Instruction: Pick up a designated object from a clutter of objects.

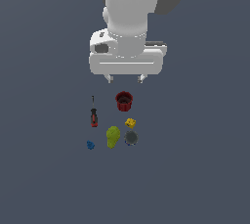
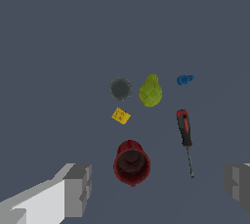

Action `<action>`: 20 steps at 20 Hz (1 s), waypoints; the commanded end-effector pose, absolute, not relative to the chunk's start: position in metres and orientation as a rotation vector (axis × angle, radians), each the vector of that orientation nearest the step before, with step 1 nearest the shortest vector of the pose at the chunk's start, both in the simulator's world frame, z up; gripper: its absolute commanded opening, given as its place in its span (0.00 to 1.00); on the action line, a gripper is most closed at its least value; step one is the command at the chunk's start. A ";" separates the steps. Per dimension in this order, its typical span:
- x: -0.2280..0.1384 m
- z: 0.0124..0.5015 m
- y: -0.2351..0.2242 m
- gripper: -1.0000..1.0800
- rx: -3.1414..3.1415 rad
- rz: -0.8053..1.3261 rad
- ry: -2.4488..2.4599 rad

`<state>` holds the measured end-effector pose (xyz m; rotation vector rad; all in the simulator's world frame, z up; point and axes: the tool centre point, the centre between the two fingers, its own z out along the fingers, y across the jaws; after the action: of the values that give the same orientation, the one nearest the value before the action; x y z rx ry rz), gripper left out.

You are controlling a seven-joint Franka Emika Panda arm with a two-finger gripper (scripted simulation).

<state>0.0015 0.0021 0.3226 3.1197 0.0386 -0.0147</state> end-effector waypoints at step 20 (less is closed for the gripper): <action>0.008 0.325 -0.010 0.96 3.144 0.030 0.068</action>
<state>0.0073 -0.0068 0.3299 3.1430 0.0628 0.0316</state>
